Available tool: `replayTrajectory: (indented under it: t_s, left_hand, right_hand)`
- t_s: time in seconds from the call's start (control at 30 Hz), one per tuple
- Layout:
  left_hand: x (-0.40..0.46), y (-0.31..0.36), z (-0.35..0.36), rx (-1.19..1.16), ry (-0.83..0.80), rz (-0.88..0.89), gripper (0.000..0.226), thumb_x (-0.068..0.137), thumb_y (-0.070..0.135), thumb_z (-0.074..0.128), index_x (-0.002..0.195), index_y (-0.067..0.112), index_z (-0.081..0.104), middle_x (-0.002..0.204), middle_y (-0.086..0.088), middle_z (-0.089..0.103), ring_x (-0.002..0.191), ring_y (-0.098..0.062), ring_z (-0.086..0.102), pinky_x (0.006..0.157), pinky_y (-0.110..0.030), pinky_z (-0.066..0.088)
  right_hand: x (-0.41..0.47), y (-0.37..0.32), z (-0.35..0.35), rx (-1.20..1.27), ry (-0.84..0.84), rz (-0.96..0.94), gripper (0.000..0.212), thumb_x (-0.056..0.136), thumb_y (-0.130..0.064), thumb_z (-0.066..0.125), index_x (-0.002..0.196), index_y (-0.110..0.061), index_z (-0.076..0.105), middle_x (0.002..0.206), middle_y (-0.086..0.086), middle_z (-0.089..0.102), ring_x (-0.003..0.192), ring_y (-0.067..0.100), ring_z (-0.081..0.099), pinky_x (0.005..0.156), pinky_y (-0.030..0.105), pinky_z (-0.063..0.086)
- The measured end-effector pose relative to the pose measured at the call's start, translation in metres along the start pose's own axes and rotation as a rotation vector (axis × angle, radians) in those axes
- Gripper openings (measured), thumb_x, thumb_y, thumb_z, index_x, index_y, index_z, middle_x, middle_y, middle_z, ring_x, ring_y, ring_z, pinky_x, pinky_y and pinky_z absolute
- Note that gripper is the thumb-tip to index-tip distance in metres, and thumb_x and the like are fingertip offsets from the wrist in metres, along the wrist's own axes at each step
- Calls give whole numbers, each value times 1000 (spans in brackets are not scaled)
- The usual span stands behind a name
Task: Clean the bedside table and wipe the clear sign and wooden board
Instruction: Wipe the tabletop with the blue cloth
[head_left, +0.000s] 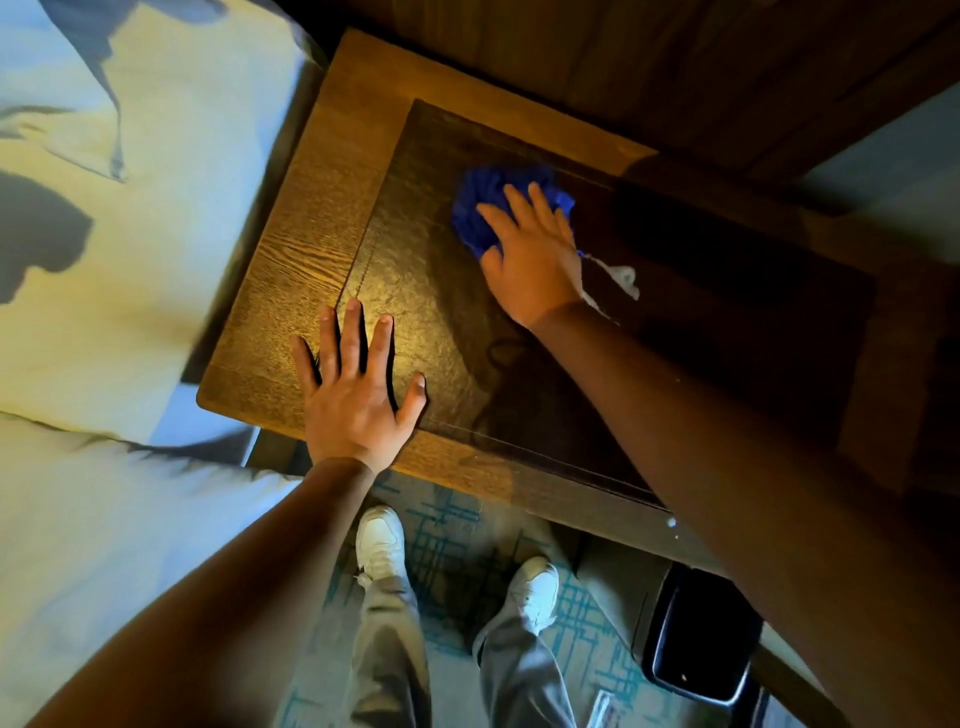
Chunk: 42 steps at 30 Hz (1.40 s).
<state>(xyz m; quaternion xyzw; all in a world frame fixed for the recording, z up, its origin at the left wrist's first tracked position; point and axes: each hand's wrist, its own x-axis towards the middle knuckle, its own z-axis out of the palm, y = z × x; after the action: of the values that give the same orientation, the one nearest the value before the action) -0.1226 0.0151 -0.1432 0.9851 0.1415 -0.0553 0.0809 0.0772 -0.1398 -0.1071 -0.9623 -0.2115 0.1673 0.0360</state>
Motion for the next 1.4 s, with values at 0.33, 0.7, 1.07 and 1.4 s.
replayTrajectory:
  t_s: [0.33, 0.7, 1.07, 1.4]
  left_hand:
    - [-1, 1, -2, -16, -17, -9, 74, 95, 59, 33, 159, 22, 24, 170, -11, 7, 156, -37, 2, 123, -63, 3]
    - [-1, 1, -1, -9, -12, -9, 74, 96, 58, 33, 159, 22, 22, 170, -12, 6, 157, -36, 0, 123, -62, 1]
    - [-1, 3, -4, -1, -15, -16, 73, 95, 56, 34, 159, 21, 25, 170, -12, 7, 156, -37, 2, 123, -62, 2]
    - [0, 4, -4, 5, -27, -25, 74, 95, 58, 34, 158, 21, 24, 170, -12, 8, 156, -38, 4, 123, -62, 4]
  right_hand:
    - [-145, 0, 32, 181, 25, -281, 47, 79, -16, 43, 114, -17, 75, 132, 7, 67, 132, 31, 56, 106, 47, 48]
    - [-34, 126, -25, 453, 191, 282, 48, 95, -15, 43, 140, -19, 58, 152, 9, 50, 147, 30, 36, 119, 39, 31]
    - [-182, 40, 55, 372, 110, -160, 44, 87, -10, 50, 123, -22, 72, 144, 3, 58, 146, 31, 37, 119, 53, 30]
    - [-158, 150, 9, 357, 388, 288, 42, 90, -4, 48, 126, -13, 68, 139, 12, 59, 129, 33, 54, 110, 46, 44]
